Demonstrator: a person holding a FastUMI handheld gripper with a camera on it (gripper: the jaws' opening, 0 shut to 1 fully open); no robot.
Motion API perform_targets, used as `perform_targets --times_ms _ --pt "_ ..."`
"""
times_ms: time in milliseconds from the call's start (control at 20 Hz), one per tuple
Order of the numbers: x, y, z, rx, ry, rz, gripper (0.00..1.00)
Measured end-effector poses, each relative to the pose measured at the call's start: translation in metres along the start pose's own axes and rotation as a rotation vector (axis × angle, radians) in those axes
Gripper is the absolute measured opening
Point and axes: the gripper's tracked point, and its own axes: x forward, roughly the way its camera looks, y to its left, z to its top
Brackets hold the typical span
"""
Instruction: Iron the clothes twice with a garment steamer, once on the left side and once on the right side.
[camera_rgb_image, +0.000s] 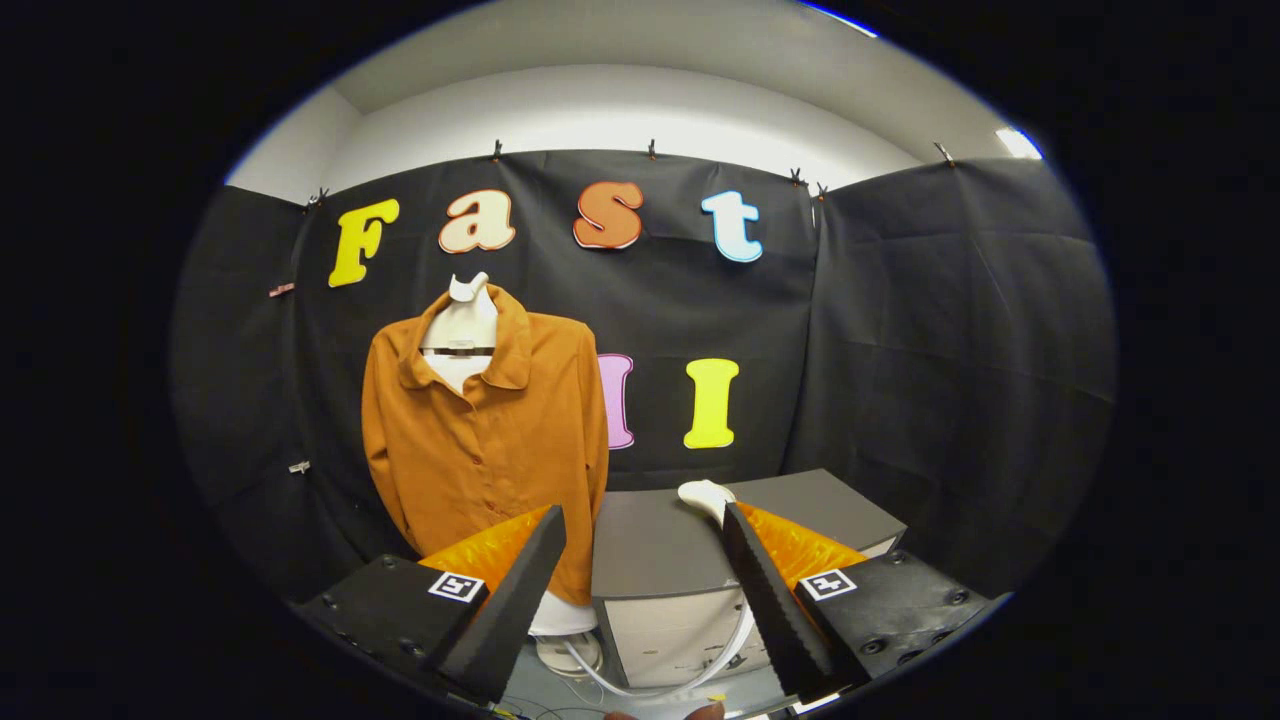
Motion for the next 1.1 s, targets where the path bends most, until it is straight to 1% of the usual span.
perform_targets --times_ms 250,350,500,750,950,1100 --pt "0.050 -0.029 -0.023 0.019 0.136 0.017 0.99" --pt "0.075 -0.039 -0.037 0.017 0.194 0.040 0.99" --pt "0.105 -0.070 -0.067 0.059 0.319 0.040 0.99" --pt "0.160 -0.116 -0.117 0.127 0.502 0.007 0.99" --pt "0.199 -0.135 -0.167 0.142 0.662 0.003 0.99" --pt "0.223 -0.136 -0.186 0.133 0.727 0.018 0.99"
